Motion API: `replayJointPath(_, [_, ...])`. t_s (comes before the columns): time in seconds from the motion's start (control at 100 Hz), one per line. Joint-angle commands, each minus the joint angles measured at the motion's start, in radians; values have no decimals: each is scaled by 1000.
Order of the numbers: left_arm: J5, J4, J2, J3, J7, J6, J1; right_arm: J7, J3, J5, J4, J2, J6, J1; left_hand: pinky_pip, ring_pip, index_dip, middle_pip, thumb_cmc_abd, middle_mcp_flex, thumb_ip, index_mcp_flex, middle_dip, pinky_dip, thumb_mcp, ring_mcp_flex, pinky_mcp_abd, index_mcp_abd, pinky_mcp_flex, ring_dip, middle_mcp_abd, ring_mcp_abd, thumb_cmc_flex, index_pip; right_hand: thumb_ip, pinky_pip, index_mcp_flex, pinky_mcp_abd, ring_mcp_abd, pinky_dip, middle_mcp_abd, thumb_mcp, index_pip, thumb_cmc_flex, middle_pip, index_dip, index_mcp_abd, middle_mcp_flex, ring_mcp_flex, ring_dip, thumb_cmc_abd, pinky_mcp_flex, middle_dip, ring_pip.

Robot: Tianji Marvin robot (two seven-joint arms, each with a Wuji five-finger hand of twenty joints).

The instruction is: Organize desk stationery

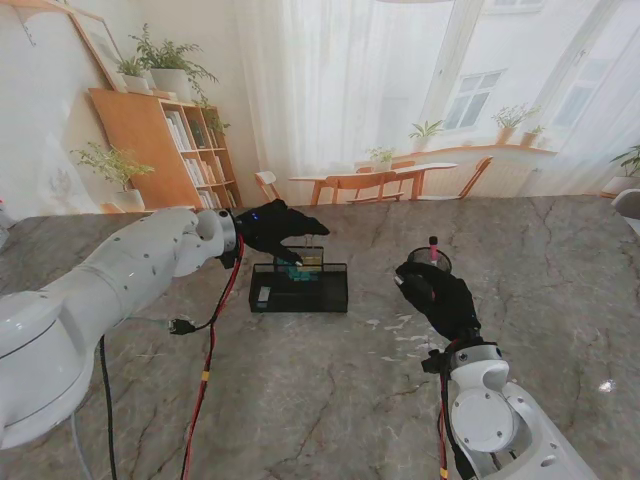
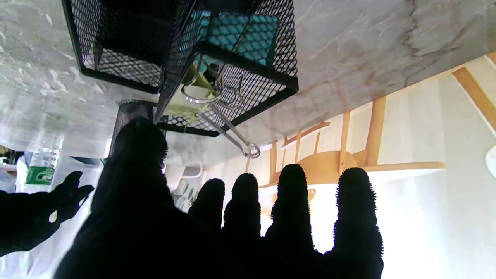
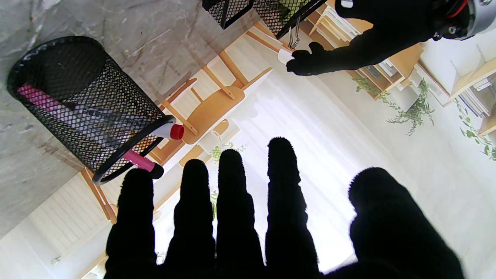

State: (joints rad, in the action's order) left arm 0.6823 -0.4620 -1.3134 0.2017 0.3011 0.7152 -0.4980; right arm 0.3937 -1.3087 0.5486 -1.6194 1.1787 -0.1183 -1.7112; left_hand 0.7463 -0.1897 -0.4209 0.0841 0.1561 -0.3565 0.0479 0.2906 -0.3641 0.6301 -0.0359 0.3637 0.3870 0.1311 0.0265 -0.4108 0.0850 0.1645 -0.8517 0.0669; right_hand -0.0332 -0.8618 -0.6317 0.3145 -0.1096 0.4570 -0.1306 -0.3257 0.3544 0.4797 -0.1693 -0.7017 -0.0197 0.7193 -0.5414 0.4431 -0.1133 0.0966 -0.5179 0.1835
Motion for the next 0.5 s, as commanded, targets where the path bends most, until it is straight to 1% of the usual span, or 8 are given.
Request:
replayJointPath(0.0, [10, -25, 18, 17, -4, -6, -11, -8, -1, -2, 1, 3, -5, -3, -42, 38, 12, -28, -62, 44, -71, -63, 36, -42, 6, -57, 58, -3, -41, 33, 23, 29, 61, -23, 2, 1, -15, -25, 9, 25, 0, 28, 7, 6, -12, -7, -3, -3, -7, 11, 27, -18, -12, -9])
replayJointPath(0.12, [15, -109, 57, 85, -65, -23, -42, -6, -1, -2, 1, 4, -6, -4, -125, 81, 11, -57, -106, 111, -70, -105, 80, -89, 7, -141, 78, -20, -81, 101, 49, 70, 129, -38, 2, 1, -15, -24, 8, 25, 1, 29, 8, 6, -11, -6, -3, -4, -7, 12, 28, -18, -12, -9])
replayJointPath(0.2, [7, -148, 73, 116, -107, -33, -58, -6, -1, -4, 1, 4, -7, -4, -201, 99, 12, -71, -121, 165, -68, -128, 117, -130, 9, -195, 62, -27, -115, 151, 70, 86, 144, -48, 2, 1, -15, -24, 10, 25, -1, 29, 8, 6, -11, -6, -3, -4, -7, 12, 28, -17, -12, -9])
replayJointPath(0.27, [12, -177, 85, 130, -118, -41, -70, -5, -1, -4, 2, 4, -9, -4, -244, 110, 16, -83, -133, 210, -70, -152, 138, -149, 5, -241, 54, -29, -138, 174, 92, 104, 150, -58, 2, 1, -15, -24, 10, 25, -1, 30, 8, 6, -11, -6, -3, -4, -7, 12, 28, -17, -12, -9])
replayJointPath(0.3, [16, -189, 89, 138, -121, -46, -77, -4, -1, -5, 2, 4, -9, -4, -289, 110, 20, -83, -137, 228, -70, -160, 151, -171, 7, -260, 45, -29, -135, 189, 97, 109, 154, -63, 2, 1, -16, -24, 10, 25, -1, 30, 8, 7, -12, -7, -3, -3, -8, 12, 27, -17, -13, -9])
replayJointPath(0.36, [23, -220, 100, 161, -128, -55, -95, -3, -1, -5, 2, 5, -11, -4, -355, 112, 41, -83, -148, 244, -70, -160, 162, -191, 6, -287, 23, -27, -135, 207, 96, 107, 151, -71, 3, 1, -14, -25, 9, 25, -1, 30, 7, 7, -11, -6, -5, -4, -7, 12, 27, -17, -12, -9])
replayJointPath(0.41, [34, -251, 111, 184, -128, -65, -114, -2, -2, -5, 2, 5, -12, -4, -414, 116, 60, -84, -155, 254, -70, -160, 166, -203, 6, -310, -1, -30, -137, 216, 79, 97, 149, -75, 2, 1, -15, -25, 10, 25, -2, 30, 8, 7, -11, -6, -3, -3, -7, 12, 27, -17, -12, -9])
replayJointPath(0.49, [70, -312, 134, 232, -118, -82, -153, 0, -3, -5, 1, 5, -14, -5, -440, 119, 72, -86, -169, 255, -70, -160, 165, -200, 8, -323, -23, -32, -145, 218, 56, 73, 145, -78, 3, 1, -15, -24, 10, 25, -1, 30, 8, 7, -13, -6, -3, 1, -8, 12, 27, -18, -13, -9])
